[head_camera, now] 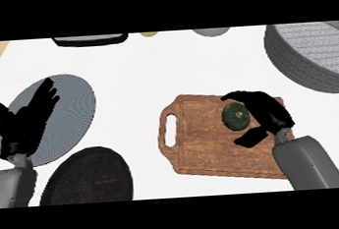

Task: Pick the squash from the cutting board and place it in the basket

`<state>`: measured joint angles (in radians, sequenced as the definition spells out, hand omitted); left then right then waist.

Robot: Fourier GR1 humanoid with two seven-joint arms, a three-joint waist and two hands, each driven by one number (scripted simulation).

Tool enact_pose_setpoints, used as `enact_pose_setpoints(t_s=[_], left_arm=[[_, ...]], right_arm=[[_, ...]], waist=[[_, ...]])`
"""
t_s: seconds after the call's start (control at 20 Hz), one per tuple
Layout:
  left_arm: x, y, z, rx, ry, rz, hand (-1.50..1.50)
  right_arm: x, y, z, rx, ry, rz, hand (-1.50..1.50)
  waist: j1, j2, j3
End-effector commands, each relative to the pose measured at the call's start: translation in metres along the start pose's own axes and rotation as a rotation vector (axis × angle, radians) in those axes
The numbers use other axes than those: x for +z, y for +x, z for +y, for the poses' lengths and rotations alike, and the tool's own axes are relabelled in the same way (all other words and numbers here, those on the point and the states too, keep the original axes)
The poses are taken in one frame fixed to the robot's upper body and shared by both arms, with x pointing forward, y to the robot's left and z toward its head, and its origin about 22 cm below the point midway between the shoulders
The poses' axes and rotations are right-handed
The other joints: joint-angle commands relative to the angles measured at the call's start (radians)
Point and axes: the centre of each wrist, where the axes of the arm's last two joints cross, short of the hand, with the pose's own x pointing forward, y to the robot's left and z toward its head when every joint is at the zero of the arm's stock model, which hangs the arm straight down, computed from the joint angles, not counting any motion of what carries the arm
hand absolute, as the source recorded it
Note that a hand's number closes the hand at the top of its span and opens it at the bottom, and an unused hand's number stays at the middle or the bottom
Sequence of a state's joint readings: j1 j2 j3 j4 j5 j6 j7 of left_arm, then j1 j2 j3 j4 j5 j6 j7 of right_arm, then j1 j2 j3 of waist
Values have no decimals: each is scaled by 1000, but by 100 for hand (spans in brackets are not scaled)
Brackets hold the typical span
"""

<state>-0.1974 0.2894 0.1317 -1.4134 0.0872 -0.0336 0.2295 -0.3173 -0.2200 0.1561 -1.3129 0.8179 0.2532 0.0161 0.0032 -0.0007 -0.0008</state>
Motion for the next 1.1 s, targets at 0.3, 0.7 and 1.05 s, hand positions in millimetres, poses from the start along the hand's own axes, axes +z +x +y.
enact_pose_setpoints(t_s=[0.3,0.7,1.05], left_arm=[[1,-4,11,3,17,8,0],[-8,-9,-23,-11,-25,-5,0],[14,-10,-6,-4,-15,18,0]], right_arm=[[-5,8,23,87,38,-30,150],[-23,87,58,-33,-27,218,150],[-26,120,37,-151,-67,208,150]], waist=[[-1,1,1],[5,3,0],[7,0,1]])
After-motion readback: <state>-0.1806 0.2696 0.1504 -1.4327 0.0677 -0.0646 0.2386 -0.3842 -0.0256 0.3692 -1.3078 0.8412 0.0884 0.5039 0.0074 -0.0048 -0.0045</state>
